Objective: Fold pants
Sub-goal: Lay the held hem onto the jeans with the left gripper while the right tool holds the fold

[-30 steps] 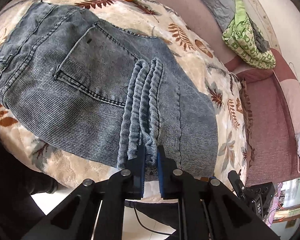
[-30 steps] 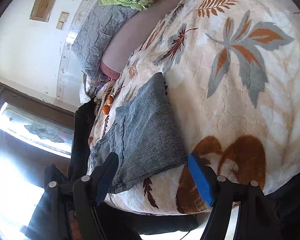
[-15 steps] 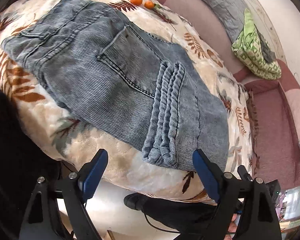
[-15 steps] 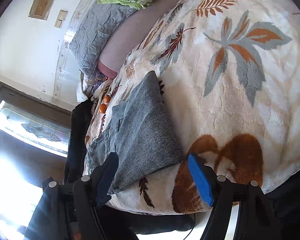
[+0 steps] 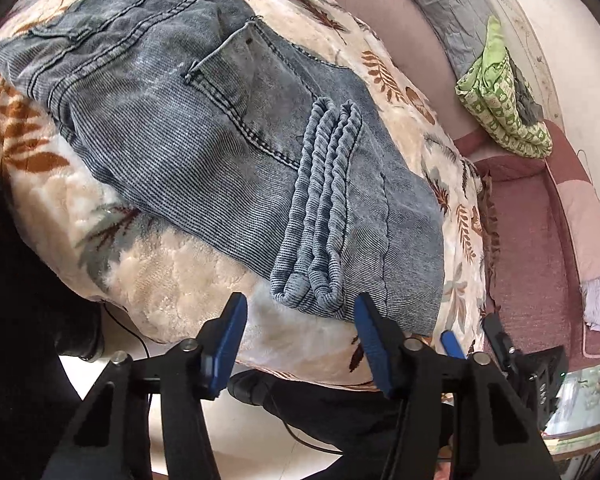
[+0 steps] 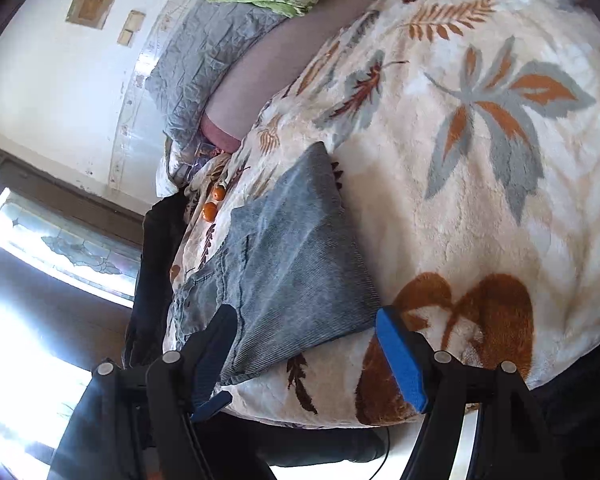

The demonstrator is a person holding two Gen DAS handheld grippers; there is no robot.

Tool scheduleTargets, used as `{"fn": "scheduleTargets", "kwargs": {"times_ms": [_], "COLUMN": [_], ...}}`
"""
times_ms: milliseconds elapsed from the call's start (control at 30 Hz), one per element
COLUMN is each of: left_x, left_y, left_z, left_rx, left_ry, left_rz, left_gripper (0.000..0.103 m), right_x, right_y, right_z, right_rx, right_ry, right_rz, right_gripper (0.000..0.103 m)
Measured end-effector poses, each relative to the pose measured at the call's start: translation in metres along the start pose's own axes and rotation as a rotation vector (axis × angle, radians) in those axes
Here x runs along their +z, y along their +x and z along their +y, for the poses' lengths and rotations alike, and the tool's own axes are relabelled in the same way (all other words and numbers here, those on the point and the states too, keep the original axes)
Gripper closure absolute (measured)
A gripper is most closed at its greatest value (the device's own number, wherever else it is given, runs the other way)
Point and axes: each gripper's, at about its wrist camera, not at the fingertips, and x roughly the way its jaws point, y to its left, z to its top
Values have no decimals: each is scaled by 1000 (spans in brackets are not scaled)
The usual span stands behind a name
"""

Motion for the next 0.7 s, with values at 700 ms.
{"fn": "scheduleTargets", "kwargs": {"times_ms": [700], "left_x": [118], "left_y": [50], "left_z": [-21], "left_rx": [-9], "left_ry": [44], "left_rz": [79], "left_gripper": [41], "right_x": [41], "right_y": [90], "right_z": [16], "right_rx": [-10], "right_ry": [-56], "right_rz": [202], "right_gripper": [28]}}
